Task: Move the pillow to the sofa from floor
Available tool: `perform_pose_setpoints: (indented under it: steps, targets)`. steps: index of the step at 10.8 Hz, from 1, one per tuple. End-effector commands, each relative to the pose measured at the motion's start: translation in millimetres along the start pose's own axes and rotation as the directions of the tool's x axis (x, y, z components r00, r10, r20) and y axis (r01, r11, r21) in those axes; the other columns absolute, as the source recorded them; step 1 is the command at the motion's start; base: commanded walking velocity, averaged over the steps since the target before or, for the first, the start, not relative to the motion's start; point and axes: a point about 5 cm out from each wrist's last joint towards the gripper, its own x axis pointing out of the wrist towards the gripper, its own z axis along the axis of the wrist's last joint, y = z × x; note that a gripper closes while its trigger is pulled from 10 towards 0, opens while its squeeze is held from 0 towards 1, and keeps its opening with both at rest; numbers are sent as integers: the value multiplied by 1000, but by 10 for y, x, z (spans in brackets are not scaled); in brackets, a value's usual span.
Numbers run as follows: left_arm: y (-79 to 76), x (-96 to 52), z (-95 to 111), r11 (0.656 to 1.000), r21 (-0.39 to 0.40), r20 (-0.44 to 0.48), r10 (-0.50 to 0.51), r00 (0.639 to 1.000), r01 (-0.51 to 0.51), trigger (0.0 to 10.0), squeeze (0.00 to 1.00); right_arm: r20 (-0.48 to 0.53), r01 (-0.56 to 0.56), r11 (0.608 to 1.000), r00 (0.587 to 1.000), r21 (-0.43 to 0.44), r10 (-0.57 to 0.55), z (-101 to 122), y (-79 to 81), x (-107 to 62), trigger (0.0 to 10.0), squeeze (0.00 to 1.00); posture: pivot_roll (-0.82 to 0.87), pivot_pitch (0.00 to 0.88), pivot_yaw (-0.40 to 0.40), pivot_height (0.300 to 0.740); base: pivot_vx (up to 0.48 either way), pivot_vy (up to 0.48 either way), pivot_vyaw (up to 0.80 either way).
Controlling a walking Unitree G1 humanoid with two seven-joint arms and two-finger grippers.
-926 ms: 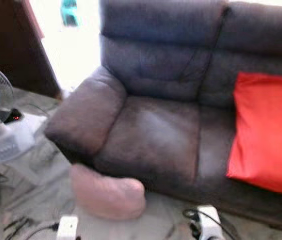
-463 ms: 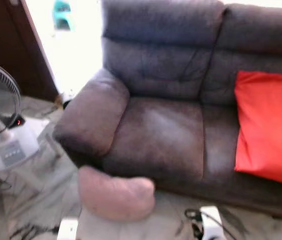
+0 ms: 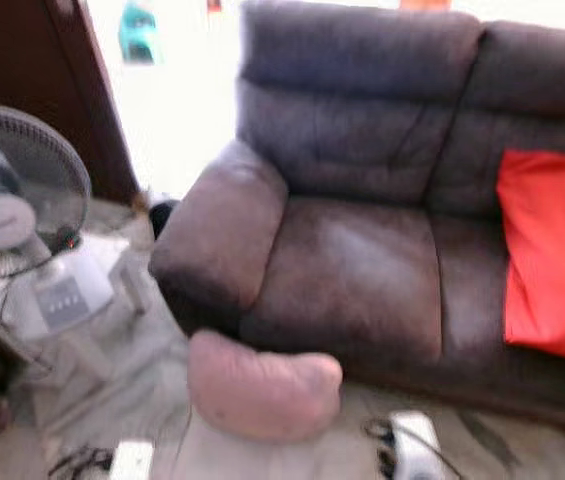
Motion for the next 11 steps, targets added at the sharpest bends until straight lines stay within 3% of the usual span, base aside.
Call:
perform_pose_setpoints:
  steps: [1, 6, 11]
  targets:
    - [-55, -2, -20, 1000, 14, -11, -17, 1000, 17, 10000, 0, -19, 18, 1000, 1000, -6, -19, -57, -73, -21, 10000, 0, 114, 95, -21, 740, 0, 337, 0]
    - [-63, 0, -10, 1000, 5, -8, -15, 1000, 15, 10000, 0, -19, 17, 1000, 1000, -3, -17, -52, -76, -20, 10000, 0, 115, 108, -24, 740, 0, 329, 0]
    - [-113, 5, 30, 1000, -5, 20, -31, 999, 31, 10000, 0, -21, 17, 1000, 1000, -2, -17, -39, -118, -22, 10000, 0, 113, 121, -28, 740, 0, 0, 0]
